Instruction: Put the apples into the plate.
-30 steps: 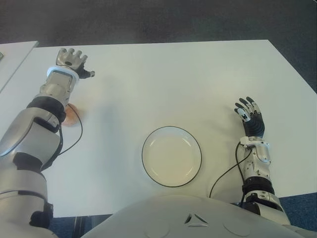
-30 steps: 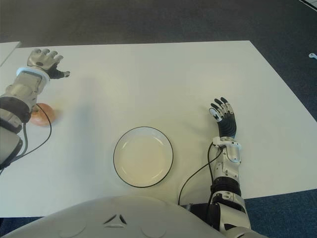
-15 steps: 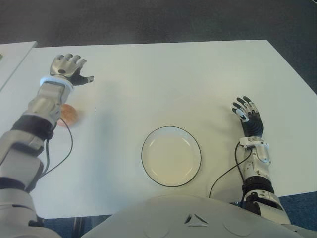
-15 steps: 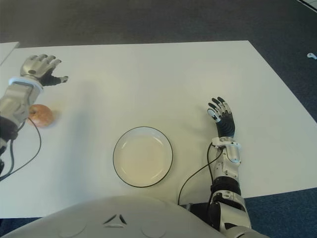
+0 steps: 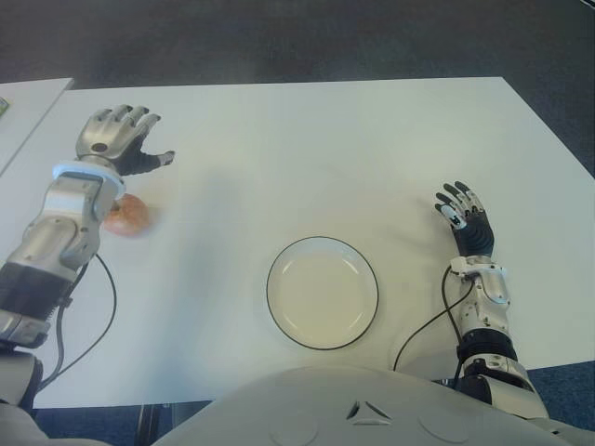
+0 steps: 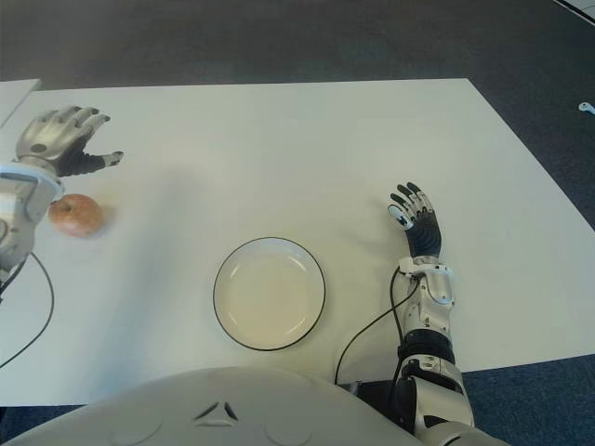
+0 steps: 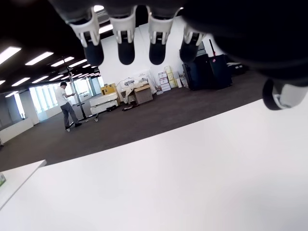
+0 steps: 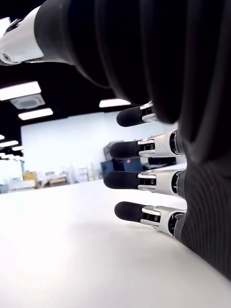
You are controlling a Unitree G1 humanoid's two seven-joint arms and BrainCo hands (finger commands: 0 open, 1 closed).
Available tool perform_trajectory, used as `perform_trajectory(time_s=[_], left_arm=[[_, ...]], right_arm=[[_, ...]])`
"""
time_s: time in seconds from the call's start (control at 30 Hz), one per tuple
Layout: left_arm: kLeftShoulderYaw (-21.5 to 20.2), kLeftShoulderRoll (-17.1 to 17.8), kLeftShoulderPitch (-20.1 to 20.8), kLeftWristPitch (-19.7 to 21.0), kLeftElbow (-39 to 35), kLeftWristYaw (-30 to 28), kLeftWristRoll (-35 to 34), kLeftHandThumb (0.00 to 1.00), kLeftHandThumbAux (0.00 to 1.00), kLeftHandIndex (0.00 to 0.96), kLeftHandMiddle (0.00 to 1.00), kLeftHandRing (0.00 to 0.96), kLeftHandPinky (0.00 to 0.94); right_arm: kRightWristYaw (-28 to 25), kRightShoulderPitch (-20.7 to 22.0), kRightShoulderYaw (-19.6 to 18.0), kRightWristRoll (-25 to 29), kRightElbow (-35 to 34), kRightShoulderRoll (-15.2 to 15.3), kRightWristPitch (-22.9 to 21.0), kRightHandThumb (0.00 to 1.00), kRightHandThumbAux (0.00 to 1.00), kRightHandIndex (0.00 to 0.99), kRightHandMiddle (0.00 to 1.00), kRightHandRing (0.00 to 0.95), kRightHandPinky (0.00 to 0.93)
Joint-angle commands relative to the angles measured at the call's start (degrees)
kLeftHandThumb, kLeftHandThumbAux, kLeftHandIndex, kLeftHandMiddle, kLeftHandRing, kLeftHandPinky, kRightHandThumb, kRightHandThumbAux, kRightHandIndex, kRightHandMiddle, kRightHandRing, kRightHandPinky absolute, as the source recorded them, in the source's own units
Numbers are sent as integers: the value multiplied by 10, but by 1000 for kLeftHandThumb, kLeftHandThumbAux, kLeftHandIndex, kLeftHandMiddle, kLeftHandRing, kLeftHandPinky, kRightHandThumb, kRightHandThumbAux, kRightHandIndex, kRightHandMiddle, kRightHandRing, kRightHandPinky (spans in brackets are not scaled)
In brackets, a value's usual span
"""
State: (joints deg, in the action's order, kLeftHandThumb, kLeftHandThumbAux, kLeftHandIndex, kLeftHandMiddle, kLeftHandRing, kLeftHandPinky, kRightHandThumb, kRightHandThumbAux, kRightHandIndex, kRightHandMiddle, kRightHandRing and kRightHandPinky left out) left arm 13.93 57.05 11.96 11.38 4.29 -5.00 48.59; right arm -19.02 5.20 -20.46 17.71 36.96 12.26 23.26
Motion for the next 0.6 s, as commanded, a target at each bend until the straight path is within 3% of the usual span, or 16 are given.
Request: perform_trajectory(time_s=[0.03,0.13,0.27,0.6], left_arm=[[-25,6,-52,-6,-24,-17,-7,226,240,14,0,0,0],[-46,6,-96,0,-49,-16,-6,226,238,13,0,0,0],[-73,2,-148,4,-78,-13,-3,232,238,13,0,0,0],[-115,-1,-199,9,-114,-17,5,238,239,19,0,0,0]], right_arm=[[12,-23,1,-1,33,-8,-45,208,714,132,169,169,173],[55,-65,17,-27,-60,-8,-92,206,717,125,165,165,177],[82,-55,18,-37,-52,-7,-100,202,726,120,181,182,199],[104,-64,24,-35,-95,-8,-130,227,703,119,210,210,222]])
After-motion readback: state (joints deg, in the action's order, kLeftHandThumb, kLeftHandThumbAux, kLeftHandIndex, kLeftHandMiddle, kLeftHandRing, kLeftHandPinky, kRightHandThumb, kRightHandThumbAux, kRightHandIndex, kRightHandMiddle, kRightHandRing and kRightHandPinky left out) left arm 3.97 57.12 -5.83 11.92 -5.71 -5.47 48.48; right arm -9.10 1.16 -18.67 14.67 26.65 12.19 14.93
